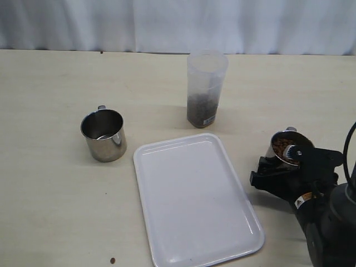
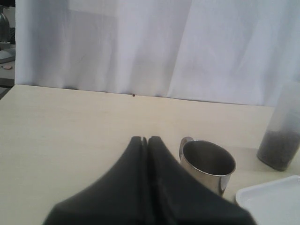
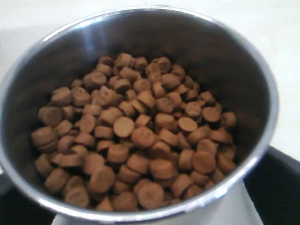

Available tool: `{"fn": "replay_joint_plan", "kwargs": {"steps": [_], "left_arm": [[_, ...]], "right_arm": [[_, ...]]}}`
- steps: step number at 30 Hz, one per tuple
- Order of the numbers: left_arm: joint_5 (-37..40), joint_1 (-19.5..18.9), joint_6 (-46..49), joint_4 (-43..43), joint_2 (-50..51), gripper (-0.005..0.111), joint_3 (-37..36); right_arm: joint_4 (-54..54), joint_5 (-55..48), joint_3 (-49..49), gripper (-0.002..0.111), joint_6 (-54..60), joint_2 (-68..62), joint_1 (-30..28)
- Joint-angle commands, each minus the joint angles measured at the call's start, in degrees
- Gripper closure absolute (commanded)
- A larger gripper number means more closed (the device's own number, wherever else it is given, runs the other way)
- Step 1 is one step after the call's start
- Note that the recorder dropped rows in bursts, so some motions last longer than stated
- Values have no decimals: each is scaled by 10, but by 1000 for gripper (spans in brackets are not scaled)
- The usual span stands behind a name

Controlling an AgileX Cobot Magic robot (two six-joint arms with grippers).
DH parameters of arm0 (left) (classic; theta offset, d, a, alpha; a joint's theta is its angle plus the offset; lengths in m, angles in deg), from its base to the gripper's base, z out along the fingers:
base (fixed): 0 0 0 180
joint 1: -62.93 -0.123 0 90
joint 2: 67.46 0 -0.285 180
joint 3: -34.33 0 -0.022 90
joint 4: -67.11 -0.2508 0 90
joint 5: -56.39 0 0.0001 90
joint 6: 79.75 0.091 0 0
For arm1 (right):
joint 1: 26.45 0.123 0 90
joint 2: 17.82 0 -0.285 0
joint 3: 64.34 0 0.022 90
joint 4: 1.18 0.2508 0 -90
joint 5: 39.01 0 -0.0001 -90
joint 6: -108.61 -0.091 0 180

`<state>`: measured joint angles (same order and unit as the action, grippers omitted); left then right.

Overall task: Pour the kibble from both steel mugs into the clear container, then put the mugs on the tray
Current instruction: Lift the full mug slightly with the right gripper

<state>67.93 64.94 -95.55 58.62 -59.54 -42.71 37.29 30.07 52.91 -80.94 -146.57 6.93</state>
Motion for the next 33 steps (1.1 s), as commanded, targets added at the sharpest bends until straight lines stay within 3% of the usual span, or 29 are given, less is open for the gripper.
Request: {"fn": "replay_joint_plan", "kwargs": {"steps": [1, 33], "left_arm": [[-3, 0, -3, 0, -1, 107, -2], [-3, 0, -3, 0, -1, 107, -2]], "right_arm": [[-4, 9, -2, 9, -4, -2, 1], [5, 9, 0, 9, -4, -2, 1]]}}
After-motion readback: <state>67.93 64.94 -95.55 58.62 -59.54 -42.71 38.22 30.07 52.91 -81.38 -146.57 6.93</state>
